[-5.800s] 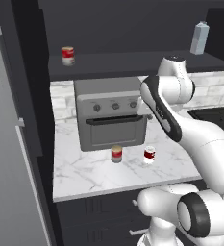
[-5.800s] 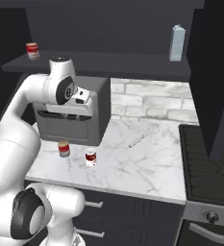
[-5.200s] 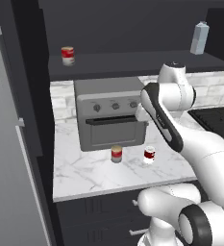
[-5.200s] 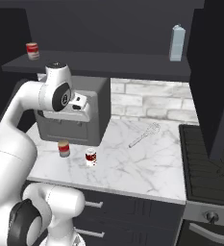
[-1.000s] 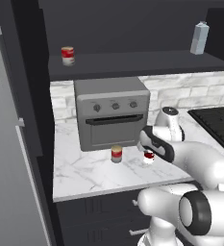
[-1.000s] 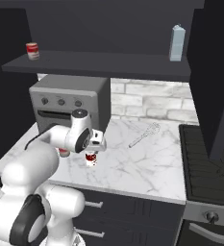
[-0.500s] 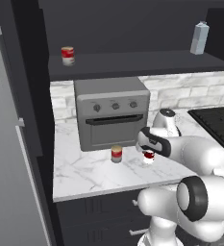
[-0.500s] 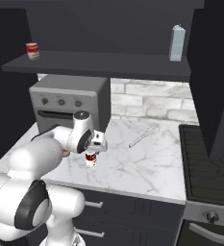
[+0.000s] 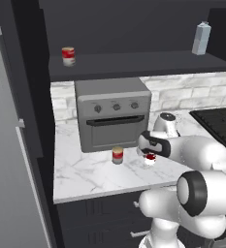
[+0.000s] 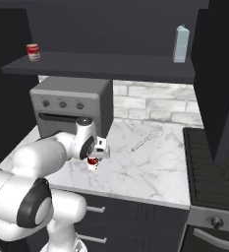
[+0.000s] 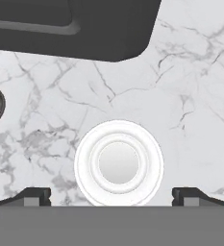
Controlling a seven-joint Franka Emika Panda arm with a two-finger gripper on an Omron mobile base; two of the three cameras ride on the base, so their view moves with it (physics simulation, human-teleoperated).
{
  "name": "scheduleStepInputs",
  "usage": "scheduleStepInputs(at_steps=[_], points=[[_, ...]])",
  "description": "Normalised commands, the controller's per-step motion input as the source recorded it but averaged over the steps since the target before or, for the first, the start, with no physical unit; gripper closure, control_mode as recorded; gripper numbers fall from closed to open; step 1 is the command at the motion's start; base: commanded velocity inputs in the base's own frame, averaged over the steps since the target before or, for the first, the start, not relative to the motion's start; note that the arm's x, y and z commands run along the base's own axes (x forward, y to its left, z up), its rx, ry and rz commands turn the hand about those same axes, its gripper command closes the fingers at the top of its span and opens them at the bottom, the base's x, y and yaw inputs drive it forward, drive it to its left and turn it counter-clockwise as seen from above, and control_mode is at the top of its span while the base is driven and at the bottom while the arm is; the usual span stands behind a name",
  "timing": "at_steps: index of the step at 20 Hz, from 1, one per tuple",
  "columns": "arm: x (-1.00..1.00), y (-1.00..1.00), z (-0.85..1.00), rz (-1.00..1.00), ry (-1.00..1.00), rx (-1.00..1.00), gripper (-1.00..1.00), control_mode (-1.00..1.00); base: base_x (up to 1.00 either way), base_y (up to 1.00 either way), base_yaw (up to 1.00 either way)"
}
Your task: Pick the cans from the counter and place them in their designated side in the cabinet.
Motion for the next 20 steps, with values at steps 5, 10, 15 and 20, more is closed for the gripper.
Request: scheduleStepInputs(at_steps=[5,10,15,20], points=[[0.01,0.0,-0.17,0.0,0.0,0.0,-1.0,-1.0,0.0,0.0,0.0],[0.05,0.0,-0.1,0.0,0.0,0.0,-1.0,-1.0,0.0,0.0,0.0],[0.05,0.0,-0.07,0.0,-0.01,0.0,-1.0,-1.0,0.0,0.0,0.0],[0.03,0.0,-0.06,0.0,-0.06,0.0,1.0,-1.0,0.0,0.0,0.0]])
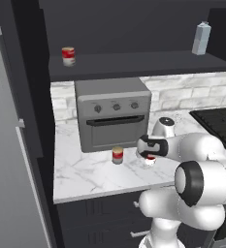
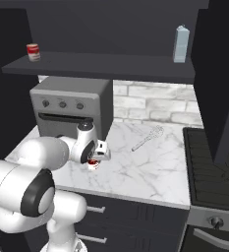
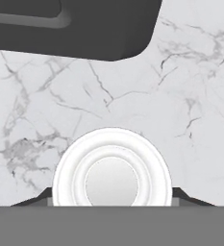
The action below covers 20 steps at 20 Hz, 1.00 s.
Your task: Pick the cans from the counter and place them in their designated side in the cabinet.
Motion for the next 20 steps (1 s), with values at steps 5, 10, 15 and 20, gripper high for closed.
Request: scheduleStepInputs(at_steps=[5,10,15,20], points=[[0.0,0.0,-0.06,0.0,-0.08,0.0,1.0,-1.0,0.0,0.0,0.0],[0.0,0.0,-0.11,0.0,-0.03,0.0,1.0,-1.0,0.0,0.0,0.0],[-0.04,0.0,-0.03,0.0,-0.04,0.01,1.0,-1.0,0.0,0.0,0.0],[-0.28,-0.01,0.31,0.01,-0.12,0.01,1.0,-1.0,0.0,0.0,0.0]])
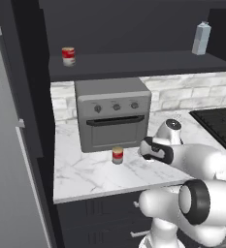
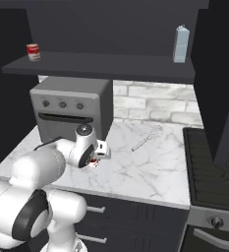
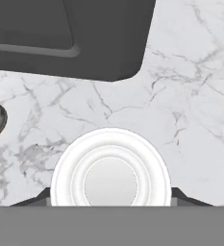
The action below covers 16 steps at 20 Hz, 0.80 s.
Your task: Pick the cans from the counter and place them in their designated side in the cabinet.
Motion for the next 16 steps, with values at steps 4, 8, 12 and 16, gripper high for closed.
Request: scheduleStepInputs(at_steps=[4,8,12,16], points=[[-0.3,-0.02,0.42,0.02,-0.07,0.01,1.0,-1.0,0.0,0.0,0.0],[-0.33,-0.05,0.46,0.01,-0.02,0.0,1.0,-1.0,0.0,0.0,0.0],[-0.35,-0.06,0.46,0.01,0.01,0.01,1.0,-1.0,0.0,0.0,0.0],[-0.46,-0.07,0.42,0.0,0.0,0.0,1.0,-1.0,0.0,0.0,0.0]])
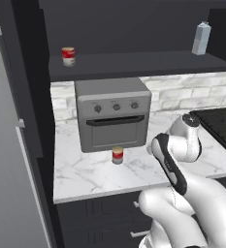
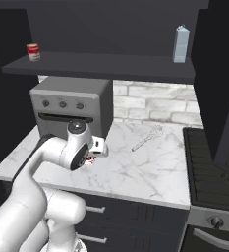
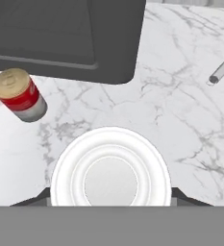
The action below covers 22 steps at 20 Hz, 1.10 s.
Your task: Pick the cans from the counter and place them in their designated side in the cabinet.
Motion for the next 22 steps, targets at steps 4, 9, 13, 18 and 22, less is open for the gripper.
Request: scheduleStepInputs(at_steps=[4,9,13,18,22], points=[[-0.44,-0.05,0.34,0.0,0.0,0.0,1.0,-1.0,0.0,0.0,0.0],[-0.38,-0.03,0.33,0.01,0.0,0.0,1.0,-1.0,0.0,0.0,0.0],[-0.37,-0.02,0.36,0.02,0.0,0.0,1.0,-1.0,0.0,0.0,0.0],[-0.3,0.0,0.4,0.01,0.0,0.0,1.0,-1.0,0.0,0.0,0.0],[-0.31,0.0,0.41,0.01,0.0,0.0,1.0,-1.0,0.0,0.0,0.0]])
